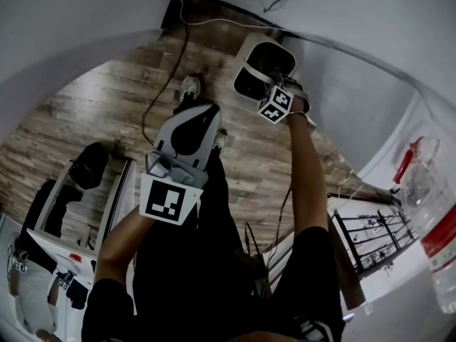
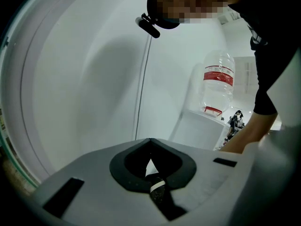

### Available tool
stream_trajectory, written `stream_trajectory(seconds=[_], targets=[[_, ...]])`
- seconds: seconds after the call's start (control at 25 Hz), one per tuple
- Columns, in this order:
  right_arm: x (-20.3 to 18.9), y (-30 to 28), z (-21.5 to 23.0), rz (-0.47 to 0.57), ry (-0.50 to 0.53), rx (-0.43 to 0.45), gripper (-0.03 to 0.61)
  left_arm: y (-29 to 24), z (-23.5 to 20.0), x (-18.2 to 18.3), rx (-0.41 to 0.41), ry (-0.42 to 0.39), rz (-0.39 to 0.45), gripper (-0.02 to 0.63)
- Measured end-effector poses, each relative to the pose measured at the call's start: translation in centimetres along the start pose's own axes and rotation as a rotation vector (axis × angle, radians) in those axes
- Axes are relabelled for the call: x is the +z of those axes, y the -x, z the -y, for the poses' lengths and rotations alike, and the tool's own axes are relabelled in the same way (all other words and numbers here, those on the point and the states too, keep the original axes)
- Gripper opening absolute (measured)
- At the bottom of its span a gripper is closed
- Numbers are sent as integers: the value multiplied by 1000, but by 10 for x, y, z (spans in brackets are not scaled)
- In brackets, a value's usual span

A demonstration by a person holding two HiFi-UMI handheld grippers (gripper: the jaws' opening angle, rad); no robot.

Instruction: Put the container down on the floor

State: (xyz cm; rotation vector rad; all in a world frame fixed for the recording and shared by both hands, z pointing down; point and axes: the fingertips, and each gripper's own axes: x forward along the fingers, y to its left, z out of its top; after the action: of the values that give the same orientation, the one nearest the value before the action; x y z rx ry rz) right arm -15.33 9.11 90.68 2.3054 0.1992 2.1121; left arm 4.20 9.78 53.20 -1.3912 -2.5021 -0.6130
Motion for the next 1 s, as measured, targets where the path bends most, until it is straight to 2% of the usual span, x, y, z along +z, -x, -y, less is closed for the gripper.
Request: stream_trajectory(seconds=[0.36,0.72,1.0], targets=[[-14,-27,22,-41,10,-7,40,-11,-17,-14,23,39,-10,31],[-36,-58,25,-79,-13,43,40,-32,-22,-26,31,29,-12,31],[-45,-75,29,-107,-9,40,40,-38,-19,-30,46,44,-4,31]])
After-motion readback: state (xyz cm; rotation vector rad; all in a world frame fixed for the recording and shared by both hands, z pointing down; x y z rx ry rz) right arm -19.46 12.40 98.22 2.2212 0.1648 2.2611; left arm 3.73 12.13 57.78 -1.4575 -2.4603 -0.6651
